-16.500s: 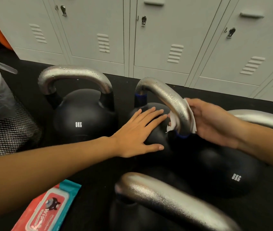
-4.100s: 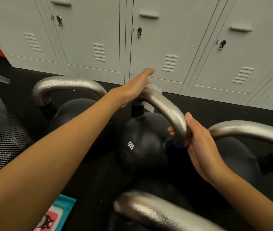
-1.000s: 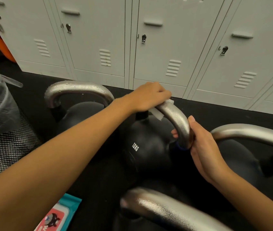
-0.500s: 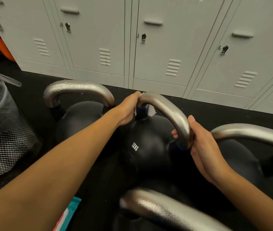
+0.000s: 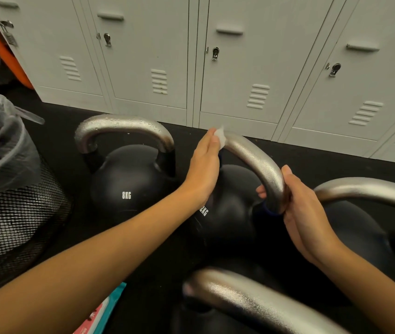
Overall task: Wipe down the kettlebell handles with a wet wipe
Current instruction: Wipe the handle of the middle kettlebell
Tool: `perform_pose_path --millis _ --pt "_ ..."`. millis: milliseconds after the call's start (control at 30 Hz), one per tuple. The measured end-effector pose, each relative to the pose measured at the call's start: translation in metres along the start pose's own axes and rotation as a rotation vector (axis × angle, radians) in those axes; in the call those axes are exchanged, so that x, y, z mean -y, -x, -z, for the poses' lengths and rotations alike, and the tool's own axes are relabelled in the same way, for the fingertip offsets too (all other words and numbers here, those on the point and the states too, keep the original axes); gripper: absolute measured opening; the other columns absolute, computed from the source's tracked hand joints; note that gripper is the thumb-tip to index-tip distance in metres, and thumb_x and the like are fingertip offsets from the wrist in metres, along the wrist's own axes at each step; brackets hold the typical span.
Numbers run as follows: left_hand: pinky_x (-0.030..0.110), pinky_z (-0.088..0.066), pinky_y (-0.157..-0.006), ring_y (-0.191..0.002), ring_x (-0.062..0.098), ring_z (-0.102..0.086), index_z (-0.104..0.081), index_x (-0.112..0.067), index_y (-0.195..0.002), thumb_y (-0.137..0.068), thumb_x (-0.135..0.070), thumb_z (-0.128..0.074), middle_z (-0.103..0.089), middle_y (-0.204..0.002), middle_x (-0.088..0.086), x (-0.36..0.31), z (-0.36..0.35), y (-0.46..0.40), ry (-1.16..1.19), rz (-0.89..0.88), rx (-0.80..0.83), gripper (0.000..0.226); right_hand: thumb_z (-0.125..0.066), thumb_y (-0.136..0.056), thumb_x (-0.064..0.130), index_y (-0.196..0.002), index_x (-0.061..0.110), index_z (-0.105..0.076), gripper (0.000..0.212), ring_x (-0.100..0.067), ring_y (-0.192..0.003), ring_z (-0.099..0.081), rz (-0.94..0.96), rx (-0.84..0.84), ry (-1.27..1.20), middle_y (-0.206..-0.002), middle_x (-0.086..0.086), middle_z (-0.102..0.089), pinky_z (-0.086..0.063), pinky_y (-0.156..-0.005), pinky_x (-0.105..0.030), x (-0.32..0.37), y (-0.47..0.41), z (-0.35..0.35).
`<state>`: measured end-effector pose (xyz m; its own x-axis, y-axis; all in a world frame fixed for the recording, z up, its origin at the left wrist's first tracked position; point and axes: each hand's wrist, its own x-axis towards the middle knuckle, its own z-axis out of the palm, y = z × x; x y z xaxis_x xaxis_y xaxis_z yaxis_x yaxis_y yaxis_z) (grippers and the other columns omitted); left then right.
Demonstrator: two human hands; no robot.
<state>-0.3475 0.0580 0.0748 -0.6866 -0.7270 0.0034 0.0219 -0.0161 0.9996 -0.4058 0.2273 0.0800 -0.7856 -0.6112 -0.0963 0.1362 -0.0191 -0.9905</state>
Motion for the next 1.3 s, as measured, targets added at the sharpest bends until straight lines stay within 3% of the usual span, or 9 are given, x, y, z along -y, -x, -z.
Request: perform_pose_path --millis 200,333,500,600,733,933,1000,1133,1300 --pt "0.042 -0.034 -0.112 -0.121 0.021 -0.053 -0.055 -0.016 -0.132 -0.104 -0.032 -0.028 -0.061 -0.124 0.009 -0.002 0.009 -0.009 0.01 0.146 0.004 0.042 -0.038 -0.103 0.04 -0.102 0.011 -0.069 0.043 -0.014 -0.08 -0.065 -0.019 0.004 0.02 -0.081 -0.008 -0.071 -0.046 -0.086 -0.029 0.003 0.002 0.0" --pt "0.044 -0.038 -0.107 -0.103 0.014 -0.054 -0.059 -0.024 -0.127 -0.103 -0.035 -0.03 -0.063 -0.119 0.005 -0.013 0.003 -0.004 -0.079 0.039 0.005 0.039 -0.045 -0.102 0.031 -0.105 0.01 -0.068 0.032 -0.017 -0.089 -0.066 -0.027 0.011 0.071 -0.093 -0.013 -0.07 -0.049 -0.086 -0.028 0.012 0.001 0.004" --pt "-0.006 -0.022 -0.092 -0.123 -0.002 -0.039 -0.046 -0.021 -0.142 -0.105 -0.027 -0.034 -0.047 -0.142 -0.008 -0.029 0.003 0.007 -0.258 -0.155 0.08 0.039 -0.059 -0.095 0.012 -0.106 0.027 -0.06 0.019 0.0 -0.1 -0.064 0.252 -0.017 0.316 -0.109 0.004 -0.068 -0.048 -0.092 -0.018 0.048 -0.018 0.002" --pt "0.01 -0.023 -0.105 -0.135 0.004 -0.036 -0.032 -0.021 -0.149 -0.103 -0.028 -0.041 -0.041 -0.15 -0.006 -0.033 -0.001 0.014 -0.241 -0.204 0.105 0.048 -0.057 -0.097 0.018 -0.107 0.029 -0.064 0.016 0.014 -0.102 -0.058 0.357 0.083 0.532 -0.111 0.018 -0.066 -0.04 -0.087 -0.002 0.085 -0.034 -0.02" --pt "0.025 -0.029 -0.113 -0.138 0.008 -0.036 -0.013 -0.028 -0.153 -0.098 -0.025 -0.053 -0.037 -0.152 -0.007 -0.034 -0.001 0.022 -0.076 -0.154 0.074 0.068 -0.052 -0.1 0.022 -0.116 0.025 -0.063 0.02 -0.001 -0.109 -0.058 0.342 0.262 0.799 -0.117 0.011 -0.064 -0.044 -0.096 -0.02 0.106 -0.06 -0.06" --pt "0.015 -0.038 -0.106 -0.129 0.002 -0.043 -0.026 -0.023 -0.149 -0.097 -0.008 -0.052 -0.042 -0.148 -0.002 -0.022 0.012 0.036 0.062 -0.116 -0.041 0.06 -0.055 -0.098 0.027 -0.122 0.013 -0.065 0.029 -0.02 -0.113 -0.059 0.303 0.358 1.255 -0.121 -0.006 -0.066 -0.044 -0.097 -0.029 0.095 -0.076 -0.081" --pt "0.006 -0.037 -0.099 -0.129 0.001 -0.041 -0.033 -0.019 -0.147 -0.096 -0.005 -0.052 -0.042 -0.146 -0.002 -0.015 0.019 0.043 -0.017 -0.095 -0.082 0.057 -0.049 -0.101 0.031 -0.124 0.012 -0.066 0.034 -0.023 -0.11 -0.06 0.276 0.402 1.366 -0.121 -0.009 -0.067 -0.043 -0.094 -0.031 0.096 -0.077 -0.084" --pt "0.024 -0.025 -0.111 -0.138 0.011 -0.026 -0.039 -0.018 -0.143 -0.096 -0.026 -0.055 -0.036 -0.146 -0.002 0.0 0.03 0.05 -0.36 0.014 -0.079 0.05 -0.043 -0.102 0.032 -0.118 0.006 -0.067 0.039 -0.03 -0.105 -0.06 0.217 0.531 1.659 -0.117 -0.016 -0.066 -0.047 -0.097 -0.043 0.101 -0.095 -0.109" --pt "0.029 -0.018 -0.112 -0.141 0.017 -0.014 -0.031 -0.015 -0.147 -0.093 -0.047 -0.054 -0.03 -0.15 0.002 0.013 0.034 0.059 -0.54 0.121 0.057 0.067 -0.05 -0.099 0.029 -0.119 0.007 -0.067 0.034 -0.03 -0.107 -0.059 0.227 0.772 1.994 -0.118 -0.012 -0.066 -0.047 -0.095 -0.039 0.091 -0.111 -0.14"
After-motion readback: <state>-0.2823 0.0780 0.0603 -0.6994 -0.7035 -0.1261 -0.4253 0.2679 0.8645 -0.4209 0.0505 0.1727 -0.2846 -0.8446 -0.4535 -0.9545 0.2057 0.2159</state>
